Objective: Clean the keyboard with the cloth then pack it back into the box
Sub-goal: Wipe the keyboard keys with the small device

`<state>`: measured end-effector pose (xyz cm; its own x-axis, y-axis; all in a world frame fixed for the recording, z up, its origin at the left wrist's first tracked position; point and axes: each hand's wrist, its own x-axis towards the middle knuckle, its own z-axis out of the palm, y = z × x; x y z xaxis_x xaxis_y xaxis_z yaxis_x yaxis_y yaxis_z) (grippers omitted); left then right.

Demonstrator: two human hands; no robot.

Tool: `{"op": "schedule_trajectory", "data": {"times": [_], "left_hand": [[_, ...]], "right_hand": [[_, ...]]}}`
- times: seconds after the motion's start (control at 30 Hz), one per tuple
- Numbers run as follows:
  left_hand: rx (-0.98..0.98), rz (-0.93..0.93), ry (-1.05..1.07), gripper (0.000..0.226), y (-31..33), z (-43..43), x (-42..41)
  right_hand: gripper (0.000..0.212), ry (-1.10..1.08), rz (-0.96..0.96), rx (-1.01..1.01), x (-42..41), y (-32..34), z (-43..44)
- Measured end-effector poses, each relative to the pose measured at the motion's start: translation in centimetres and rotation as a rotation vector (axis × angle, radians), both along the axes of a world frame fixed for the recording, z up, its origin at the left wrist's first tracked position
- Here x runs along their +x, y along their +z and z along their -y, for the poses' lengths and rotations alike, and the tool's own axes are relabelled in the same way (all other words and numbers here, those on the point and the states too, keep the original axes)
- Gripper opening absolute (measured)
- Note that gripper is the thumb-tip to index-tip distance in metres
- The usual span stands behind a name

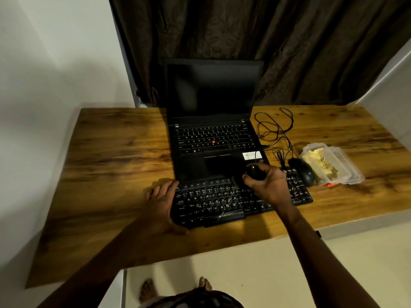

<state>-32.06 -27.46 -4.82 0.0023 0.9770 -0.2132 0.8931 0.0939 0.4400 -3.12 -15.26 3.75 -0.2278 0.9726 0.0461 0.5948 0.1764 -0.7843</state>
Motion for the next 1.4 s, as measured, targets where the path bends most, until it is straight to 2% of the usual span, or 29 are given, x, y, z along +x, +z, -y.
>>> {"op": "schedule_trajectory", "data": {"times": [0.2, 0.33, 0.47, 0.73, 0.93, 1.1, 1.3, 1.4], "left_hand": [[0.017, -0.027, 0.011, 0.157, -0.4, 0.0, -0.1], [0.028, -0.017, 0.008, 0.164, -0.2, 0.0, 0.0], [0.028, -0.015, 0.017, 0.165, -0.1, 0.0, 0.0], [0.002, -0.032, 0.016, 0.153, 0.3, 0.1, 0.2], [-0.003, -0.023, 0.025, 0.158, 0.2, 0.1, 0.2], [0.007, -0.025, 0.015, 0.158, 0.1, 0.1, 0.0], [0.000, -0.038, 0.011, 0.155, 0.4, 0.1, 0.2], [-0.016, -0.009, 0.017, 0.157, 0.6, 0.0, 0.2]], "right_hand": [[0.015, -0.025, 0.101, 0.056, 1.0, 0.2, -0.2], [0.023, 0.055, 0.048, -0.014, -2.2, 0.1, 1.6], [0.019, 0.041, -0.047, -0.067, -2.6, -0.5, 1.7], [0.014, -0.010, 0.018, -0.012, 0.8, 0.3, 0.7], [0.019, 0.060, 0.052, 0.025, -2.1, -0.6, 1.5], [0.019, 0.013, -0.050, -0.060, -1.9, -0.5, 1.4], [0.017, -0.028, 0.094, 0.033, -0.1, -0.5, 0.7], [0.019, 0.051, 0.176, 0.036, -1.9, -0.7, 1.5]]}}
